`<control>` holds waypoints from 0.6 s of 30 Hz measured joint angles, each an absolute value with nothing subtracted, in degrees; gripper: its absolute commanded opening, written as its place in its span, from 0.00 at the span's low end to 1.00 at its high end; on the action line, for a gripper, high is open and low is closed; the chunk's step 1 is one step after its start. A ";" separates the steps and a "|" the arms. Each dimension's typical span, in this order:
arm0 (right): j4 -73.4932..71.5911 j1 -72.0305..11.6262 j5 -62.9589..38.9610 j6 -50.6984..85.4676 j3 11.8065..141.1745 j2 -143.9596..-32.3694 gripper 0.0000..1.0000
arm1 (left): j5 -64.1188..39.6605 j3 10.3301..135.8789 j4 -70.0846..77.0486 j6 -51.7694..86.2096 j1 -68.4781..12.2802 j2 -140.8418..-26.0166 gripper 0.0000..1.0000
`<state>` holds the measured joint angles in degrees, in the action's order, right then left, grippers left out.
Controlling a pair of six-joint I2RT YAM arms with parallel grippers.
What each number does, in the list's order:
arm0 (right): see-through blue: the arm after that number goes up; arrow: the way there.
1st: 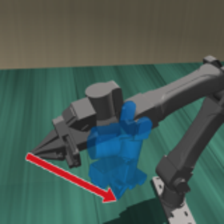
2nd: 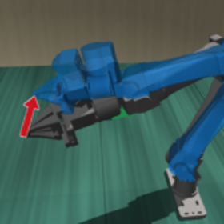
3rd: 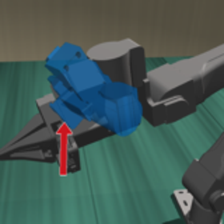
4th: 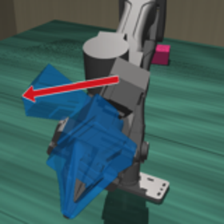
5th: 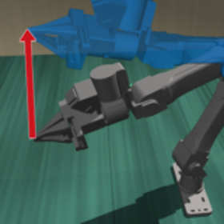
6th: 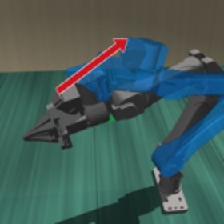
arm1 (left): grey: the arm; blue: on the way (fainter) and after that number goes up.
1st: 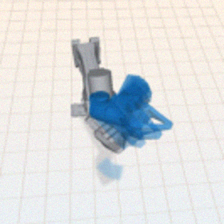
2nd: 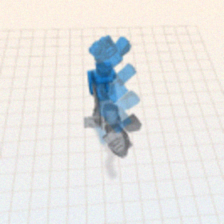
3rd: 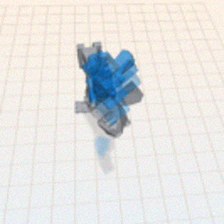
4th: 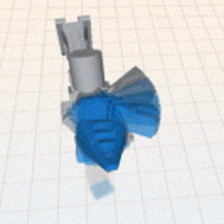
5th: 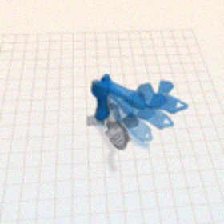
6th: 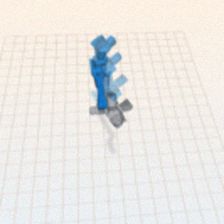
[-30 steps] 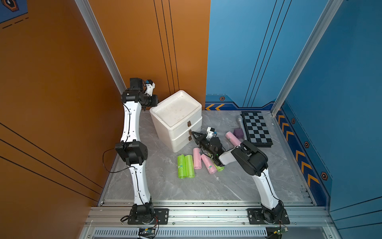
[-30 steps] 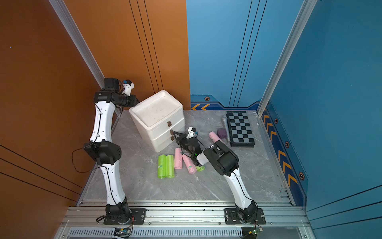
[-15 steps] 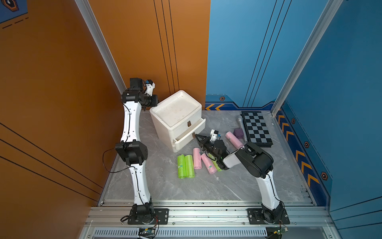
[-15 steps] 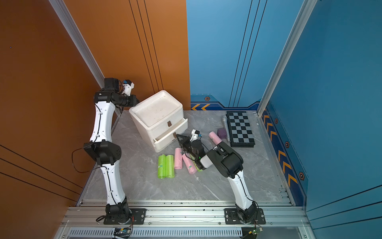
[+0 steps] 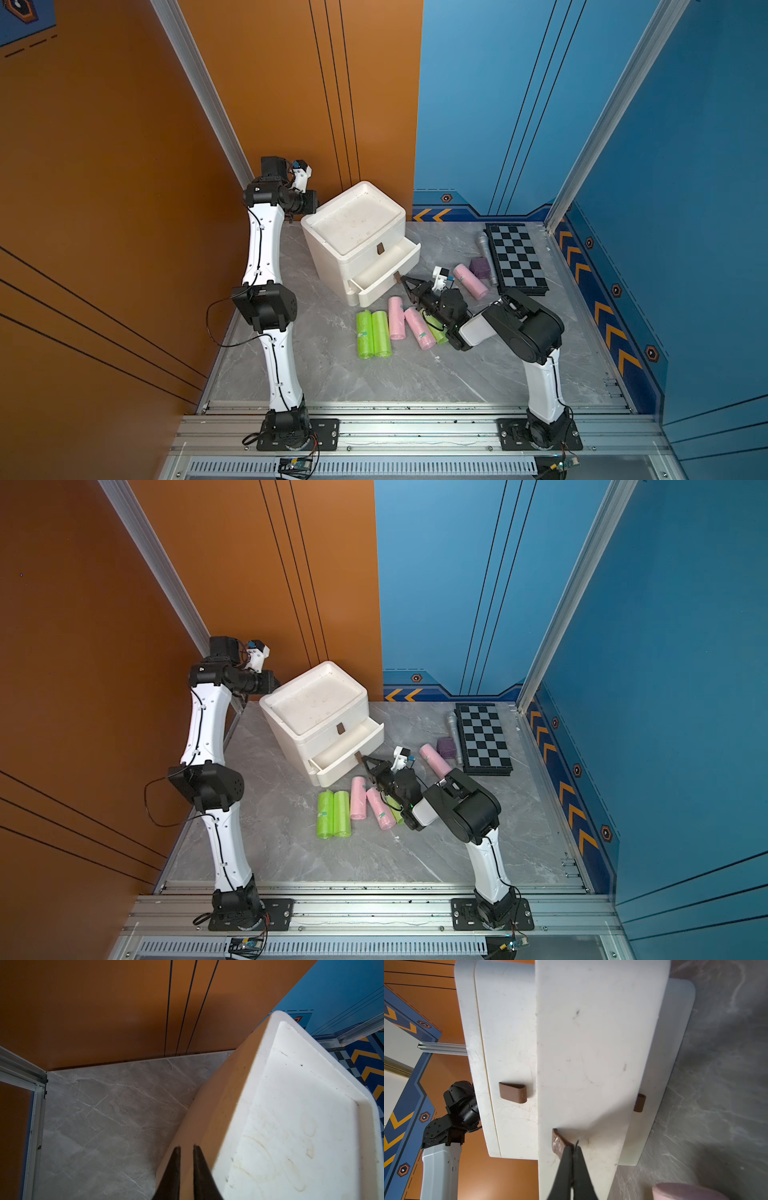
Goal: Sort the rolls of trash bags by color and place them into the drawer
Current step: Open the drawer in the storage box.
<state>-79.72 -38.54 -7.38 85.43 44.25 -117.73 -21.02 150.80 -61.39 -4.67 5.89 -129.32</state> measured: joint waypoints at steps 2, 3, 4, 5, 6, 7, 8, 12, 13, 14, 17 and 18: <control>-79.77 -38.39 -7.49 85.41 42.70 -117.08 0.00 | -21.02 150.78 -61.36 -4.67 5.89 -129.32 0.15; -79.79 -38.28 -7.53 85.43 42.28 -116.86 0.00 | -21.02 150.78 -61.36 -4.67 5.89 -129.32 0.15; -79.81 -38.22 -7.57 85.41 41.80 -116.49 0.00 | -21.02 150.78 -61.36 -4.67 5.89 -129.32 0.15; -80.05 -38.15 -7.66 85.43 41.36 -116.09 0.00 | -21.02 150.78 -61.36 -4.67 5.89 -129.32 0.15; -80.16 -38.09 -7.68 85.43 41.06 -115.77 0.00 | -21.02 150.78 -61.36 -4.67 5.89 -129.32 0.15; -80.16 -38.04 -7.70 85.41 40.69 -115.42 0.00 | -21.02 150.78 -61.34 -4.67 5.89 -129.32 0.15; -80.16 -38.02 -7.68 85.41 40.23 -115.20 0.00 | -21.02 150.78 -61.34 -4.64 5.89 -129.32 0.15; -80.64 -38.02 -7.70 85.41 38.96 -114.54 0.00 | -21.04 150.74 -61.28 -4.64 5.89 -129.32 0.15; -80.73 -38.02 -7.68 85.41 38.50 -114.15 0.00 | -21.02 150.74 -61.28 -4.64 5.89 -129.32 0.15; -80.86 -38.02 -7.68 85.41 38.00 -113.78 0.00 | -21.02 150.74 -61.28 -4.64 5.89 -129.32 0.15; -81.12 -38.02 -7.68 85.41 36.16 -112.92 0.00 | -21.04 150.74 -61.25 -4.62 5.89 -129.32 0.15; -81.21 -38.02 -7.68 85.41 35.88 -112.64 0.00 | -21.04 150.74 -61.28 -4.62 5.87 -129.32 0.15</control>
